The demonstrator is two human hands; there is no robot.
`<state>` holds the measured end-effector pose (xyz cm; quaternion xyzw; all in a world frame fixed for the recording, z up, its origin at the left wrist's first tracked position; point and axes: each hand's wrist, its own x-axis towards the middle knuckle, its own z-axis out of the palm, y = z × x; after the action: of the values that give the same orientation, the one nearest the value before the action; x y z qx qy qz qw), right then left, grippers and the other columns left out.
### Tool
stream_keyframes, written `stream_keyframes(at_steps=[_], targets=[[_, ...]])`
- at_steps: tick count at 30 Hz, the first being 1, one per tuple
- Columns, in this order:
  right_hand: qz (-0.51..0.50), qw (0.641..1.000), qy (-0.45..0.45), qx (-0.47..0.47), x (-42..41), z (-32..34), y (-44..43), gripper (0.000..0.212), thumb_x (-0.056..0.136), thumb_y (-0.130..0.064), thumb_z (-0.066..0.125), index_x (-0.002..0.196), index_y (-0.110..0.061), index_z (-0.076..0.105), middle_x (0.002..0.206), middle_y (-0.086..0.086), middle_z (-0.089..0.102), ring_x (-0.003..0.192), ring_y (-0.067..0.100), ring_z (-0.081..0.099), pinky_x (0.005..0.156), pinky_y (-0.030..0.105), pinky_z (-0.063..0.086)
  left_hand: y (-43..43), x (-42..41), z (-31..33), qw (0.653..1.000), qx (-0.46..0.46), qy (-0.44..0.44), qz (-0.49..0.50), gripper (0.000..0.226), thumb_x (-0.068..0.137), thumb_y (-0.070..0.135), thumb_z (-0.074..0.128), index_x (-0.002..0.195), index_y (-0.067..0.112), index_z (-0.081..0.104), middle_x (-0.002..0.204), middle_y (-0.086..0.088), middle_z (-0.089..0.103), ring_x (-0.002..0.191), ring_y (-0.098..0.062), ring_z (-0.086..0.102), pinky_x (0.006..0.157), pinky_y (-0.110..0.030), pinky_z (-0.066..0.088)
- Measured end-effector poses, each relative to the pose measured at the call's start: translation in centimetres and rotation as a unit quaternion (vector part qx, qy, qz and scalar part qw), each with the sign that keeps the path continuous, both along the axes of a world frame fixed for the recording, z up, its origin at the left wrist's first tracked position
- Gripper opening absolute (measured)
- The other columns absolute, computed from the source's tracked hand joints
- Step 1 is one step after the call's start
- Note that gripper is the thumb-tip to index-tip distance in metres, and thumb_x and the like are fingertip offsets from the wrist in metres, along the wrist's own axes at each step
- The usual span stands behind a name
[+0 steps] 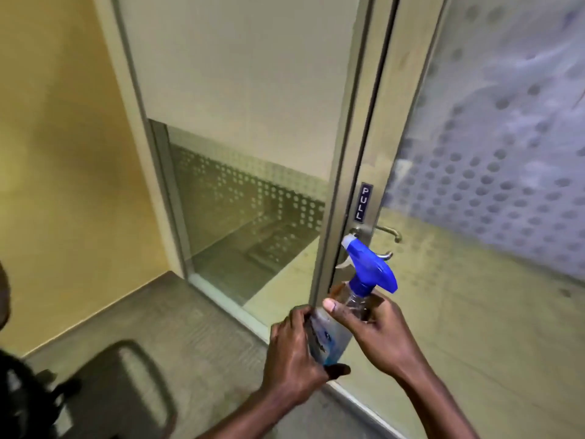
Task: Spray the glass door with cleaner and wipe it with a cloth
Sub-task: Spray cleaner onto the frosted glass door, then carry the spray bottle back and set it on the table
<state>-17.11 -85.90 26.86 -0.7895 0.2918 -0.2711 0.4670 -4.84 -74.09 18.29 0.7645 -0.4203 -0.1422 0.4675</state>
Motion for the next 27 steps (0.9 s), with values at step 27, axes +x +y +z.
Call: stream_keyframes(at_steps=[27], targets=[[0.29,0.949,0.125,-0.007,23.7,-4.4,32.3,0.035,0.09,-0.04,0.084,0.118,-0.023,0.073,0.103,-0.005,0.081,0.098,0.013,0.078,0.094,0.049,0.065,37.3,12.7,-6.9,0.935,0.029,-0.001,0.353,0.11,0.057,0.077,0.093,0.147,0.025,0.057,0.136,0.012,0.068,0.122,-0.012,0.067,0.111,-0.034,0.046]])
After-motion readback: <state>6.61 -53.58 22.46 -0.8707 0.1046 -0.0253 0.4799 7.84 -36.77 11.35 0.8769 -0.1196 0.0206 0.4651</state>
